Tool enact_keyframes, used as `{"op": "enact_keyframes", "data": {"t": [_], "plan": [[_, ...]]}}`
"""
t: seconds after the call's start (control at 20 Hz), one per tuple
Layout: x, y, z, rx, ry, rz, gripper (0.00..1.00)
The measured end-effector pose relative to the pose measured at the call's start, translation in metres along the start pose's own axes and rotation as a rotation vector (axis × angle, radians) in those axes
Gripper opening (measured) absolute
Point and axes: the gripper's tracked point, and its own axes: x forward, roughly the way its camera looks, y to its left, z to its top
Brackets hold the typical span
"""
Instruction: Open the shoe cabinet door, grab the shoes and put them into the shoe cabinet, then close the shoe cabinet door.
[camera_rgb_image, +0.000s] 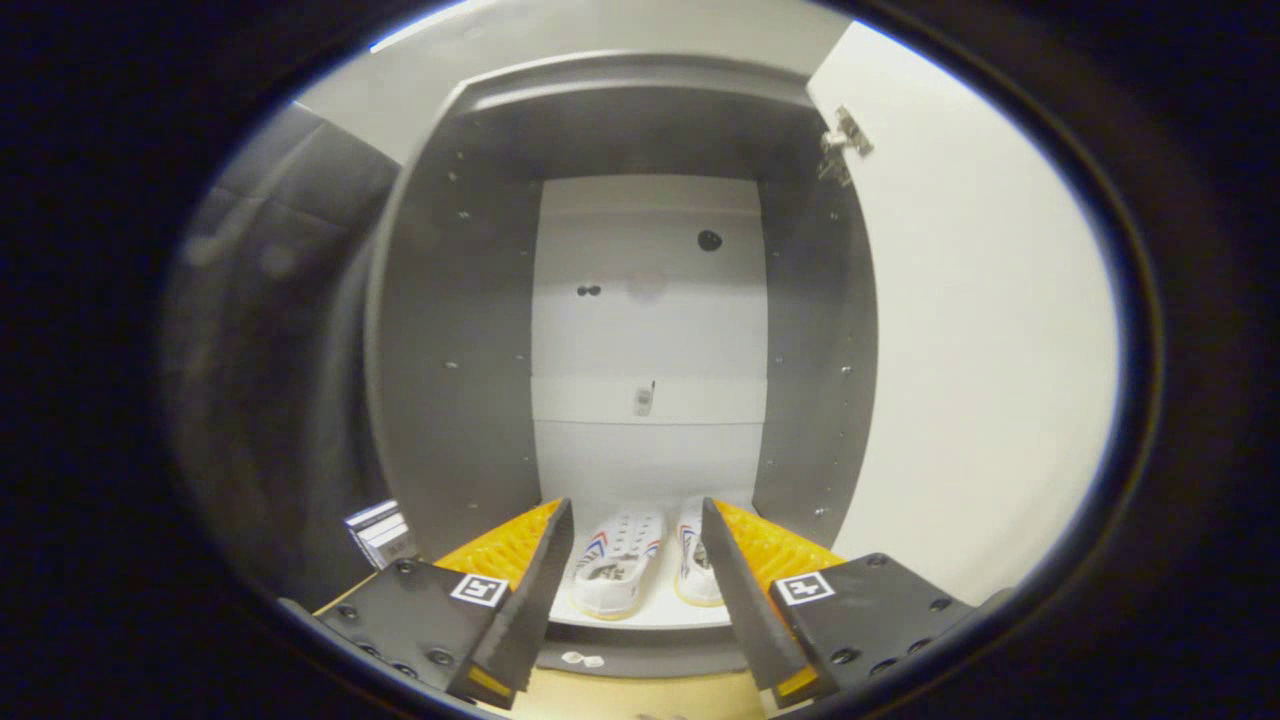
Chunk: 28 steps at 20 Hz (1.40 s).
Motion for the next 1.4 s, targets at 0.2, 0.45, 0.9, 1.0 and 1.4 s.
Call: {"op": "enact_keyframes", "data": {"t": [0.2,0.45,0.9,1.0,1.4], "plan": [[-0.071,0.023,0.009,0.011,-0.010,-0.002,0.91],[-0.154,0.038,0.018,0.036,-0.021,-0.006,0.90],[-0.269,-0.044,0.035,0.080,-0.010,-0.092,0.97],[-0.295,-0.077,0.041,0.074,-0.008,-0.104,0.97],[-0.346,-0.243,0.056,0.088,-0.017,-0.176,0.95]]}}
